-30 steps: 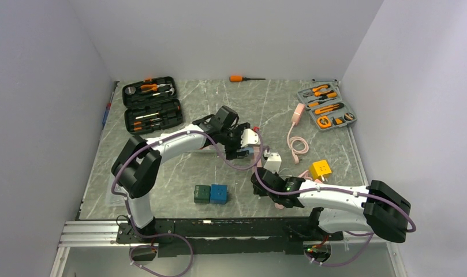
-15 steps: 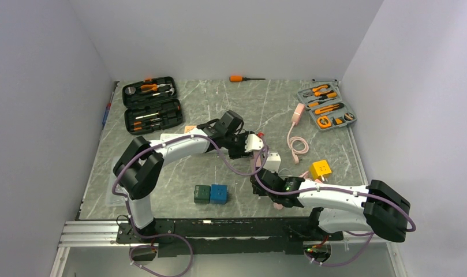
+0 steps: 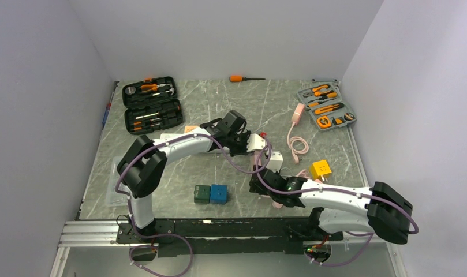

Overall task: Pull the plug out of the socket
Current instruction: Remove the plug from the socket.

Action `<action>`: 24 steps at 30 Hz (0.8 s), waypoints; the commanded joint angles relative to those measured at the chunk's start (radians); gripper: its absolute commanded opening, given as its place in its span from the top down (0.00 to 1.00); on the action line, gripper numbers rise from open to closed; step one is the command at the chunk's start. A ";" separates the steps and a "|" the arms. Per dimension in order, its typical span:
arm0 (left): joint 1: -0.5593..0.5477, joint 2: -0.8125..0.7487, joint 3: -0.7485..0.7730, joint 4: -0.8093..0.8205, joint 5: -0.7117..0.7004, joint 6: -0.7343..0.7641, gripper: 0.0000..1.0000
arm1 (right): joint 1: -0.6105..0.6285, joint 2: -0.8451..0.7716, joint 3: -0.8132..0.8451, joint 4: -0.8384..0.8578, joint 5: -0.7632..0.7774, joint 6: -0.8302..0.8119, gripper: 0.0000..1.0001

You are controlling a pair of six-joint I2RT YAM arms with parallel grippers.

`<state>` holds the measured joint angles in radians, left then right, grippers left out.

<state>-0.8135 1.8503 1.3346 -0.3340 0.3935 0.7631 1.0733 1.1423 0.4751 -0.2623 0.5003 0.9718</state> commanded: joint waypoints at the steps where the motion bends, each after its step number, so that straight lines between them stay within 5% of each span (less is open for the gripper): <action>1: -0.018 -0.019 0.010 -0.010 -0.031 -0.018 1.00 | -0.025 -0.072 0.012 0.104 0.017 -0.060 0.35; 24: -0.020 -0.097 -0.031 -0.015 -0.005 -0.076 1.00 | -0.266 0.158 0.044 0.483 -0.143 -0.235 0.45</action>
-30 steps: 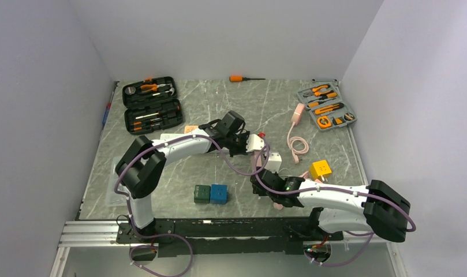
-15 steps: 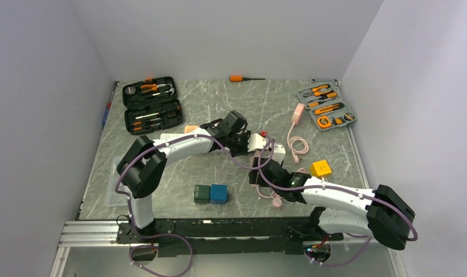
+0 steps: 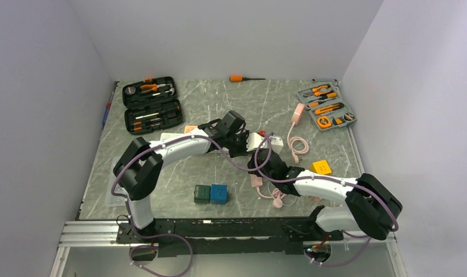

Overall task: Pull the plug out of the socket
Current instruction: Remove the plug from the socket.

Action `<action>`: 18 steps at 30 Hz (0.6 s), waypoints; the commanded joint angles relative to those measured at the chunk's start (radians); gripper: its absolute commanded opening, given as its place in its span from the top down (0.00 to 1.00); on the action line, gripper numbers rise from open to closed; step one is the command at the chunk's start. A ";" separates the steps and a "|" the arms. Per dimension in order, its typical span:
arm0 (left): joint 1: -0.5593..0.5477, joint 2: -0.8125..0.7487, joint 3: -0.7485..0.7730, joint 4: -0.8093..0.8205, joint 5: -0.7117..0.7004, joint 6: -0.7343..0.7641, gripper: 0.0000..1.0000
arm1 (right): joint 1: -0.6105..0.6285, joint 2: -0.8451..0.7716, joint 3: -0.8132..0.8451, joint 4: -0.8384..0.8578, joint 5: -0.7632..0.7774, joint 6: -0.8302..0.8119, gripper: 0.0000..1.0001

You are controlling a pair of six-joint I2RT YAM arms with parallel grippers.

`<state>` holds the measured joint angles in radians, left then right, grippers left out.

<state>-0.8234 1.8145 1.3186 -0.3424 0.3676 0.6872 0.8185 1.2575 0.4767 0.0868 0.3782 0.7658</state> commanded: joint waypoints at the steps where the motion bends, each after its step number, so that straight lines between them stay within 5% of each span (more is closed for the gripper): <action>1: -0.010 -0.062 -0.015 -0.006 0.021 -0.003 1.00 | -0.012 0.060 0.051 0.140 -0.027 -0.031 0.46; 11: -0.010 -0.060 -0.027 -0.011 0.007 0.011 1.00 | -0.012 0.060 0.024 0.129 -0.014 -0.006 0.93; 18: -0.010 -0.075 -0.033 -0.039 -0.016 0.068 1.00 | -0.023 0.046 0.005 0.054 0.043 -0.052 1.00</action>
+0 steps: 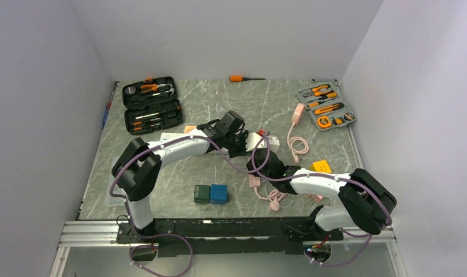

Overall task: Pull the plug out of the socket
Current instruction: Remove the plug from the socket.

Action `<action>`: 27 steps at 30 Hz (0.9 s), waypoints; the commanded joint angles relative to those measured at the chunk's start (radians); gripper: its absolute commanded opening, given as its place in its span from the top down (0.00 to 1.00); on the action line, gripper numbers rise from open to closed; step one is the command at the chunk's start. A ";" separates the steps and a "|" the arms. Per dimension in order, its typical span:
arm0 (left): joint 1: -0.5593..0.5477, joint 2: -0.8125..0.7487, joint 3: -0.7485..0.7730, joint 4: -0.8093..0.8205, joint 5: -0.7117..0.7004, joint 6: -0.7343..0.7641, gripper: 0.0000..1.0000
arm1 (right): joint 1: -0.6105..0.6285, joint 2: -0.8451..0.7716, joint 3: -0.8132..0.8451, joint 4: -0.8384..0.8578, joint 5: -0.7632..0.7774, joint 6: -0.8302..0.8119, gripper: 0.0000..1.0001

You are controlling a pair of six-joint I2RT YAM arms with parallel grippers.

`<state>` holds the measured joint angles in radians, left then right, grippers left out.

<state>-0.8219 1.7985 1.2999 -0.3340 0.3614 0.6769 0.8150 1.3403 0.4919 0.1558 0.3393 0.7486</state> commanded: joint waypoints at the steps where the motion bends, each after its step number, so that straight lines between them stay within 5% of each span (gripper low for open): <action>1: -0.011 -0.062 -0.016 -0.055 -0.011 0.087 1.00 | -0.032 -0.034 -0.019 -0.023 0.079 -0.040 1.00; 27: 0.094 -0.155 -0.027 -0.244 -0.033 0.221 1.00 | -0.079 0.062 -0.068 -0.177 0.160 0.112 1.00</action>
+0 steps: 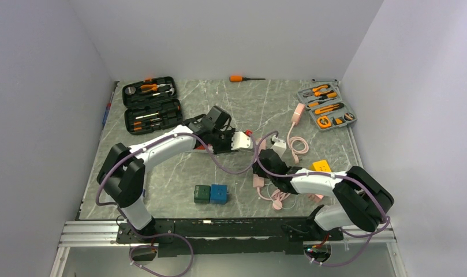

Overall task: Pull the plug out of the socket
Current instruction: Remove the plug from the socket, then place the plug at the center of the board.

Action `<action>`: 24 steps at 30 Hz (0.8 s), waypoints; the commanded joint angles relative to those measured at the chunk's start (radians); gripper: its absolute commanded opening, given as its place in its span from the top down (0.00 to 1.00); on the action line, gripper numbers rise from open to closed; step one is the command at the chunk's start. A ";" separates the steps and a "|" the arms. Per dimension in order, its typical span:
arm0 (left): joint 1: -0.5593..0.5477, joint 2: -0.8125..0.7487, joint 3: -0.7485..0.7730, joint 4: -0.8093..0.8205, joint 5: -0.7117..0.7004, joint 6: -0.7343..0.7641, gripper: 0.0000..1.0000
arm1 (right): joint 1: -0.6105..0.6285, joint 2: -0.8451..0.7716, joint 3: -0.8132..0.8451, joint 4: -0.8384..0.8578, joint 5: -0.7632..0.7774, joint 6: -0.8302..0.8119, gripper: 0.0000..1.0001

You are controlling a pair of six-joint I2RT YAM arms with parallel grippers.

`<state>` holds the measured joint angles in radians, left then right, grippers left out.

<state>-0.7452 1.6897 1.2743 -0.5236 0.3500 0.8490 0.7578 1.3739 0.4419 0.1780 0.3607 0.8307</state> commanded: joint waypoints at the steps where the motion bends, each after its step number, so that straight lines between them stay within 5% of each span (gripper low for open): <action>1: 0.020 -0.043 0.001 -0.056 -0.021 0.046 1.00 | -0.022 0.026 -0.018 -0.201 0.137 0.027 1.00; 11: -0.032 0.004 -0.008 -0.046 0.065 -0.049 0.98 | -0.017 -0.046 -0.010 -0.137 0.083 -0.031 1.00; 18: -0.082 0.052 -0.053 -0.037 0.178 -0.175 0.42 | -0.016 -0.179 -0.020 -0.112 0.066 -0.105 1.00; 20: -0.084 0.045 -0.067 -0.018 0.193 -0.183 0.06 | -0.018 -0.197 -0.025 -0.103 0.051 -0.122 1.00; 24: -0.082 0.024 -0.034 -0.043 0.202 -0.197 0.01 | -0.016 -0.219 -0.044 -0.077 0.030 -0.138 1.00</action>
<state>-0.8303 1.7351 1.2053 -0.5632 0.4938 0.6926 0.7513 1.2003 0.4095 0.0578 0.3561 0.7418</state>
